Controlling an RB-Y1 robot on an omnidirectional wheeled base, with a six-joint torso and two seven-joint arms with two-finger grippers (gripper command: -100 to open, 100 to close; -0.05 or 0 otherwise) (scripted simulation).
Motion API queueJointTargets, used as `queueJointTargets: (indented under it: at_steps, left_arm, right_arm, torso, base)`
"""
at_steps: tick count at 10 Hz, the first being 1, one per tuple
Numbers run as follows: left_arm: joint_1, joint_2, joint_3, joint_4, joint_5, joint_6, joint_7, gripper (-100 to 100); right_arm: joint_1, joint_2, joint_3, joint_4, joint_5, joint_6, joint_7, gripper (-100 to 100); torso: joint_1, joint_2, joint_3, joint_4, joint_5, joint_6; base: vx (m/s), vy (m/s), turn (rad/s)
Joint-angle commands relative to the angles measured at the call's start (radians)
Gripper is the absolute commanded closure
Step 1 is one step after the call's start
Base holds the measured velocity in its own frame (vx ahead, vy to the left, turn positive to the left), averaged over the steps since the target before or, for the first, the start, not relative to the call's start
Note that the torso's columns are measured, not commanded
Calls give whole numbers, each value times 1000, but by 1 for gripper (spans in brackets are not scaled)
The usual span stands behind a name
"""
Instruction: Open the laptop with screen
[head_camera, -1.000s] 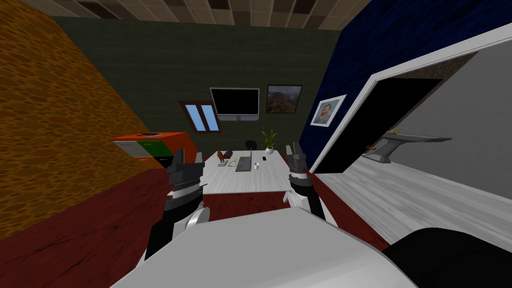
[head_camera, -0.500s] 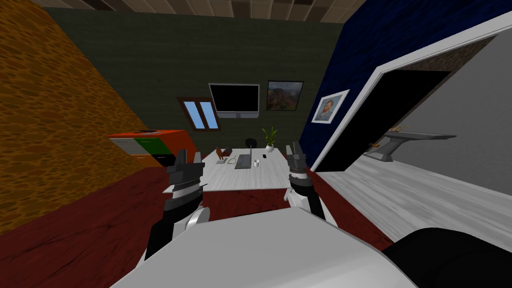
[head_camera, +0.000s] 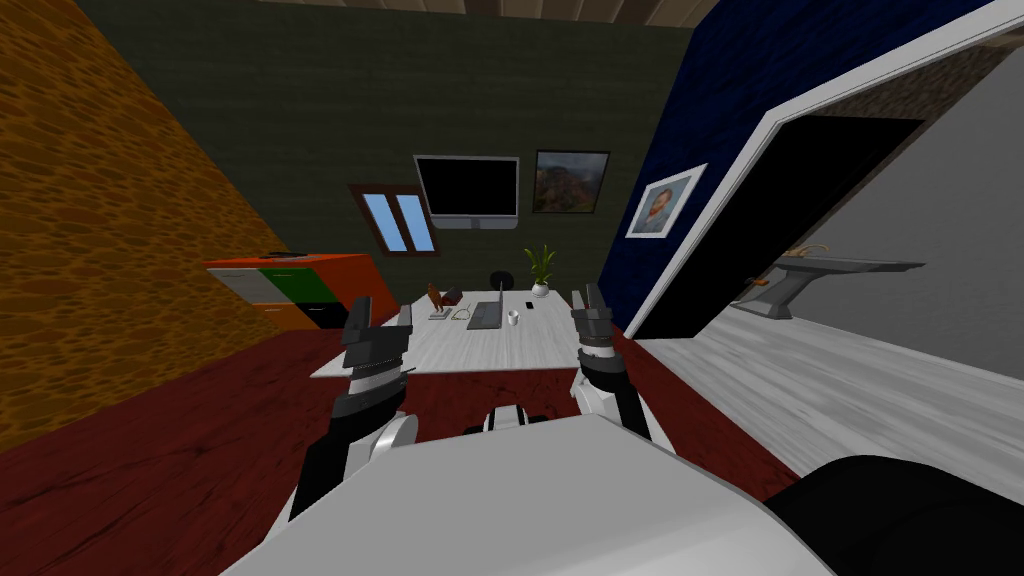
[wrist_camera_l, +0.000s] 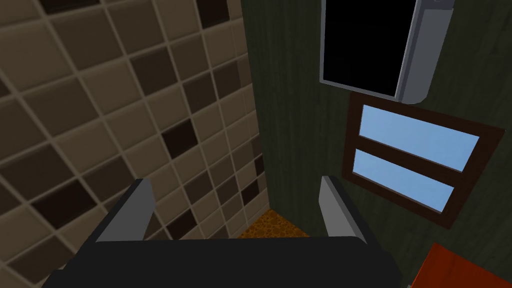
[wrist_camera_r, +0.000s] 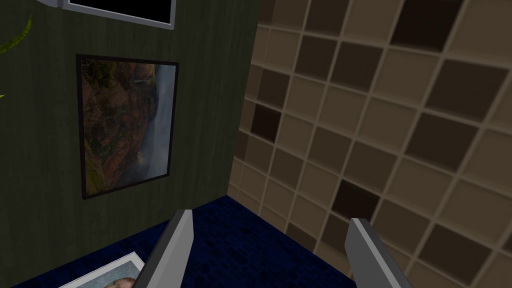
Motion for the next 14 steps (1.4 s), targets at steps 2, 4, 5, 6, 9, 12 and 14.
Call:
queueJointTargets:
  at_steps: [2,4,5,6,9,12,14]
  left_arm:
    - [-44,78,1,77,-8,1,-16,-100]
    - [-83,106,6,129,-12,4,-27,-100]
    - [-83,106,6,137,-12,4,-27,-100]
    - [-105,115,9,171,-14,5,-34,-100]
    - [-154,127,15,247,-20,9,-48,-100]
    - [-209,132,22,331,-26,13,-64,-100]
    - [-268,134,30,408,-32,18,-82,-100]
  right_arm:
    - [0,0,0,0,0,0,0,0]
    - [0,0,0,0,0,0,0,0]
    - [0,0,0,0,0,0,0,0]
    - [0,0,0,0,0,0,0,0]
    - [0,0,0,0,0,0,0,0]
    - [0,0,0,0,0,0,0,0]
    - [0,0,0,0,0,0,0,0]
  torso:
    - [0,3,-5,4,0,0]
    - [0,3,-6,4,0,0]
    - [0,4,-5,4,0,0]
    - [1,4,-5,4,0,0]
    - [-1,3,-6,4,0,0]
    - [0,3,-6,4,0,0]
    - [1,4,-5,4,0,0]
  base:
    - [9,-28,-9]
    - [15,-37,-12]
    - [7,-29,-4]
    - [8,-25,-11]
    - [12,-37,-12]
    - [16,-39,-13]
    - [16,-37,-15]
